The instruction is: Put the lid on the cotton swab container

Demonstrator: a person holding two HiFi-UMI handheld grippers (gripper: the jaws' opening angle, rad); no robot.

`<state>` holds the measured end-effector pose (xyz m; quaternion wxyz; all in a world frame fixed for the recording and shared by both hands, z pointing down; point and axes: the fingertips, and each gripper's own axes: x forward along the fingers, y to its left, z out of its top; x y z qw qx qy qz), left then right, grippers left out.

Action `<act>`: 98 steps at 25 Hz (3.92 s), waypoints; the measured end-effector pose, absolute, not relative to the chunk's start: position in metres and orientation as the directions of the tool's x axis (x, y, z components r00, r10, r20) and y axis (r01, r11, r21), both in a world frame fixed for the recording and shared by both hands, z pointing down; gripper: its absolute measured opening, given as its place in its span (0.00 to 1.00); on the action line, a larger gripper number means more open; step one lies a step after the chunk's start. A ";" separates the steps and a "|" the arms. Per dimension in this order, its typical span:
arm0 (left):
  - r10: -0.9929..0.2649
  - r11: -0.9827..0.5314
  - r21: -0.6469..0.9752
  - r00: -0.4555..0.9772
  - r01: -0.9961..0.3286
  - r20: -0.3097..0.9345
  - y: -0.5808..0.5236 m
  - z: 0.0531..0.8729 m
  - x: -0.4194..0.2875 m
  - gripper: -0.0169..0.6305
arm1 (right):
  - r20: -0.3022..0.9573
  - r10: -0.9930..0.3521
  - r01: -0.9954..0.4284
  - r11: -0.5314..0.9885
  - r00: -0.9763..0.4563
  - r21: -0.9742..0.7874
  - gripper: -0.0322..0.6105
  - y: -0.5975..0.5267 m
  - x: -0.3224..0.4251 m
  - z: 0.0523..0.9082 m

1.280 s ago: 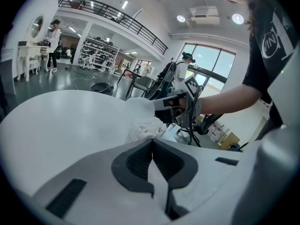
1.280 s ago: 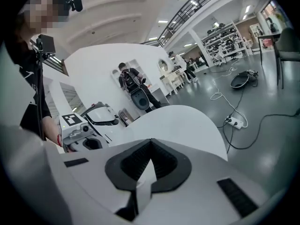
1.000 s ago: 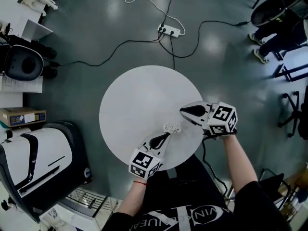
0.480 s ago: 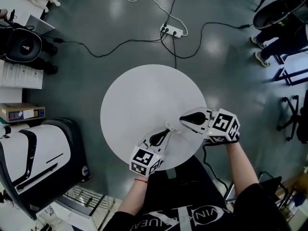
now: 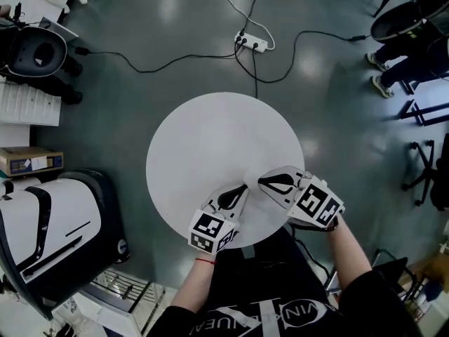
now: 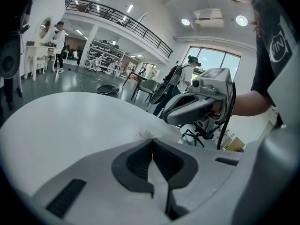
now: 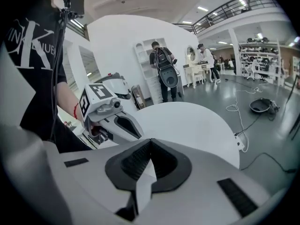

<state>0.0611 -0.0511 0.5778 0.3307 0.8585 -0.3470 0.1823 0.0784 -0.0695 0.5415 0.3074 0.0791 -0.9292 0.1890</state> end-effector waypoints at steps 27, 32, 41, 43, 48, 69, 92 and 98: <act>-0.427 -0.722 0.243 0.693 -0.648 0.580 -0.068 0.541 0.073 0.04 | 0.751 -0.120 -0.352 0.923 -0.649 -0.157 0.05 -0.068 0.074 0.547; -0.398 -0.744 0.235 0.698 -0.625 0.595 -0.065 0.544 0.077 0.04 | 0.797 -0.103 -0.356 0.923 -0.595 -0.146 0.05 -0.067 0.072 0.549; -0.386 -0.750 0.233 0.695 -0.619 0.607 -0.065 0.546 0.077 0.04 | 0.849 -0.108 -0.352 0.931 -0.518 -0.096 0.05 -0.066 0.070 0.552; -0.385 -0.746 0.244 0.700 -0.620 0.602 -0.066 0.545 0.076 0.04 | 0.853 -0.108 -0.358 0.929 -0.510 -0.096 0.05 -0.066 0.070 0.552; -0.385 -0.737 0.258 0.702 -0.625 0.599 -0.067 0.545 0.072 0.04 | 0.858 -0.109 -0.362 0.927 -0.502 -0.094 0.05 -0.066 0.067 0.552; -0.495 -0.710 0.269 0.733 -0.650 0.465 -0.075 0.487 0.039 0.04 | 0.664 -0.447 -0.608 0.794 -0.600 -0.015 0.05 -0.067 0.048 0.473; -0.535 -0.791 0.168 0.798 -0.588 0.277 -0.052 0.386 -0.020 0.04 | 0.486 -0.700 -0.758 0.643 -0.524 0.109 0.05 -0.031 0.004 0.372; -0.518 -0.815 0.146 0.818 -0.561 0.250 -0.036 0.372 -0.033 0.04 | 0.448 -0.741 -0.785 0.606 -0.501 0.125 0.05 -0.015 -0.009 0.355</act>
